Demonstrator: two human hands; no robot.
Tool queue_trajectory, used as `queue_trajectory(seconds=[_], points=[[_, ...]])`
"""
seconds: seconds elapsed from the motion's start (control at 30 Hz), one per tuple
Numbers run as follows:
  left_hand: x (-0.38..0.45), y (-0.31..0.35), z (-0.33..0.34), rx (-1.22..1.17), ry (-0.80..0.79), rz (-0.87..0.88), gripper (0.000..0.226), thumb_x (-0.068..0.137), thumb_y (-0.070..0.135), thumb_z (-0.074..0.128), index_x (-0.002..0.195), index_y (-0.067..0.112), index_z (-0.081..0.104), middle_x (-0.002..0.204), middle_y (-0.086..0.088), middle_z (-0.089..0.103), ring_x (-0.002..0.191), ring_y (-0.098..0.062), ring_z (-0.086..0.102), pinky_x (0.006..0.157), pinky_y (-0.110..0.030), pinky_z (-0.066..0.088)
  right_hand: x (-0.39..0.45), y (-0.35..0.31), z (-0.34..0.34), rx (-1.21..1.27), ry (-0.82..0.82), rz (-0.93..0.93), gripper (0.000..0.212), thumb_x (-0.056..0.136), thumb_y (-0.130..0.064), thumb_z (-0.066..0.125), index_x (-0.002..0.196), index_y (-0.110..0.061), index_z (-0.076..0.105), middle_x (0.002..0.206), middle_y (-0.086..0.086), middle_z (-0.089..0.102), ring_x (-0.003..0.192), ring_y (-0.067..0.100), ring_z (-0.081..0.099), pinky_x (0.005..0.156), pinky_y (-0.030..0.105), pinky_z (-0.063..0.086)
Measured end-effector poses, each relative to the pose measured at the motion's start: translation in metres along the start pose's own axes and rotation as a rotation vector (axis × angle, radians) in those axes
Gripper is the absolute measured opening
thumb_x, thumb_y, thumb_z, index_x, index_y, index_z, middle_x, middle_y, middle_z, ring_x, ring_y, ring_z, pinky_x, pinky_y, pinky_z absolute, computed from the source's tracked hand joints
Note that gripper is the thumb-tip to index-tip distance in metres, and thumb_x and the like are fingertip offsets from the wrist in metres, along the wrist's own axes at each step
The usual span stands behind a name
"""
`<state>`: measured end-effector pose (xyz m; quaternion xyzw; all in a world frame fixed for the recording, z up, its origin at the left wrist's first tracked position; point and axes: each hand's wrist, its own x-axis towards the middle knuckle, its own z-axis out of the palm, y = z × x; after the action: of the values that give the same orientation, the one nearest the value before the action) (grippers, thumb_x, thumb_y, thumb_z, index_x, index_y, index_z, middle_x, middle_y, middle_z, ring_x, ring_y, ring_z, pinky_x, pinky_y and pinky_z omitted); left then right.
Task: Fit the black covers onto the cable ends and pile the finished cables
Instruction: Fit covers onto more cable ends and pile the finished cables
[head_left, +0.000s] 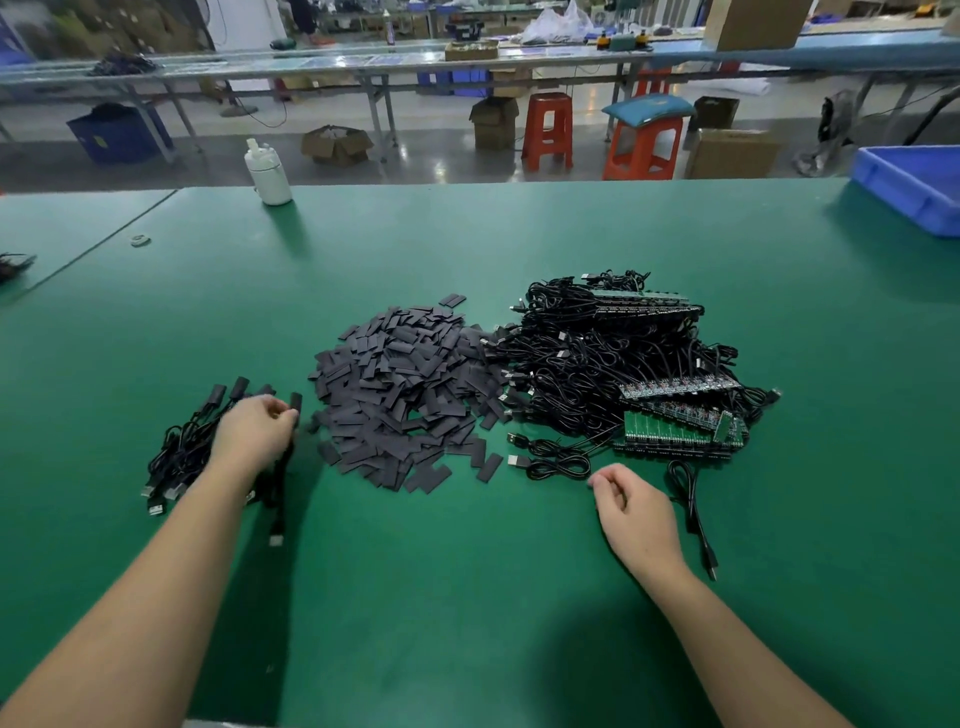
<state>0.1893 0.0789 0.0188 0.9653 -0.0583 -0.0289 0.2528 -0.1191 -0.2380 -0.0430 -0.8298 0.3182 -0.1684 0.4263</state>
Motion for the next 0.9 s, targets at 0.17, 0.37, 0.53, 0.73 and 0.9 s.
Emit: queue_trajectory(seconds=[0.17, 0.37, 0.53, 0.73, 0.9], points=[[0.049, -0.011, -0.002, 0.199, 0.005, -0.01, 0.027, 0.095, 0.02, 0.061, 0.121, 0.016, 0.065, 0.122, -0.01, 0.067, 0.108, -0.033, 0.061, 0.088, -0.041, 0.052, 0.001, 0.002, 0.002, -0.098, 0.008, 0.002, 0.024, 0.099, -0.026, 0.052, 0.078, -0.028, 0.063, 0.047, -0.011, 0.045, 0.042, 0.005, 0.036, 0.043, 0.018, 0.022], [0.052, -0.029, 0.005, 0.413, 0.091, -0.025, 0.031, 0.094, 0.027, 0.064, 0.124, 0.018, 0.065, 0.113, -0.017, 0.065, 0.106, -0.039, 0.055, 0.086, -0.045, 0.052, 0.001, 0.004, 0.002, -0.125, 0.034, -0.022, 0.029, 0.099, -0.029, 0.052, 0.074, -0.017, 0.059, 0.047, -0.01, 0.04, 0.044, 0.007, 0.035, 0.046, 0.023, 0.022], [0.025, -0.019, 0.017, 0.404, 0.133, -0.015, 0.044, 0.094, 0.04, 0.053, 0.133, 0.021, 0.054, 0.133, -0.021, 0.049, 0.124, -0.04, 0.039, 0.103, -0.052, 0.035, 0.0, 0.003, 0.002, -0.132, 0.027, -0.027, 0.03, 0.1, -0.028, 0.052, 0.074, -0.013, 0.058, 0.049, -0.008, 0.038, 0.046, 0.007, 0.036, 0.045, 0.021, 0.023], [-0.014, -0.026, 0.042, 0.479, -0.125, -0.13, 0.059, 0.099, 0.045, 0.031, 0.154, 0.035, 0.014, 0.165, -0.001, -0.004, 0.15, -0.031, -0.012, 0.115, -0.066, 0.002, -0.002, 0.001, 0.002, -0.141, 0.0, -0.029, 0.028, 0.099, -0.029, 0.051, 0.073, -0.022, 0.059, 0.049, -0.011, 0.044, 0.047, 0.005, 0.042, 0.047, 0.022, 0.026], [-0.012, -0.042, 0.036, 0.478, -0.117, -0.069, 0.057, 0.103, 0.023, 0.024, 0.157, 0.03, 0.008, 0.166, 0.003, -0.006, 0.15, -0.024, -0.015, 0.117, -0.063, 0.003, -0.003, 0.003, 0.001, -0.155, -0.003, -0.036, 0.03, 0.101, -0.03, 0.05, 0.075, -0.019, 0.06, 0.054, -0.005, 0.049, 0.047, 0.005, 0.041, 0.047, 0.023, 0.027]])
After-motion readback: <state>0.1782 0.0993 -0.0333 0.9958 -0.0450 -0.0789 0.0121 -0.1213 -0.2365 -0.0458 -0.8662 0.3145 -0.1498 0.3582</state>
